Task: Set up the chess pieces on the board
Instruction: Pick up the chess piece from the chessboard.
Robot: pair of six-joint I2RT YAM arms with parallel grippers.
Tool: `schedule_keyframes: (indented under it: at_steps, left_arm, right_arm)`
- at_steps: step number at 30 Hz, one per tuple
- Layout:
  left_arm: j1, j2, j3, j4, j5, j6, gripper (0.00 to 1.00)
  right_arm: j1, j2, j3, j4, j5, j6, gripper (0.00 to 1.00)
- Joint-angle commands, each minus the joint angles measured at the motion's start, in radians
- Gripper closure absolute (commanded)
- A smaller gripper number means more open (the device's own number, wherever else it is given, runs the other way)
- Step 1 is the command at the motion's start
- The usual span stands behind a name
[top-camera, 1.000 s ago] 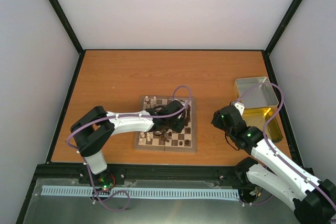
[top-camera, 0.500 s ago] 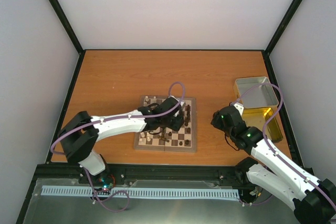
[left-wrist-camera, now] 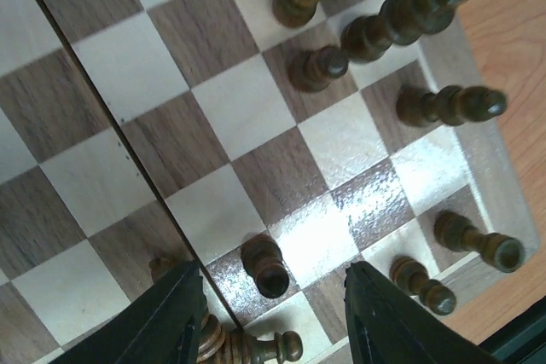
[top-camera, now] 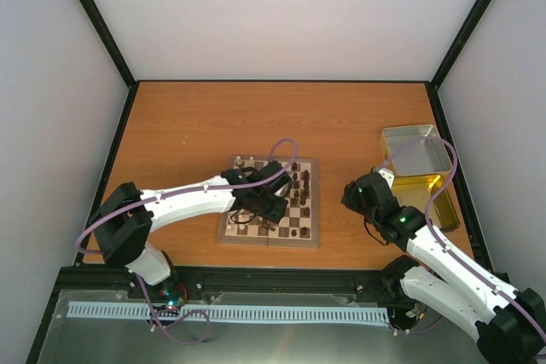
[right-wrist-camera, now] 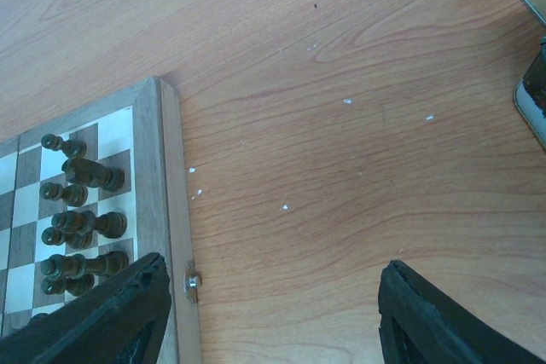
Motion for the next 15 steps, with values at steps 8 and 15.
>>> schedule_keyframes:
  at_steps: [8, 15]
  left_arm:
    - [-0.008, 0.089, 0.037, -0.035, 0.034, -0.017, 0.67]
    - [-0.008, 0.117, 0.045, -0.024, 0.035, 0.003, 0.85]
  right_arm:
    - [-0.007, -0.008, -0.005, 0.014, 0.017, 0.013, 0.33]
    - [-0.007, -0.007, 0.004, 0.012, 0.021, 0.004, 0.33]
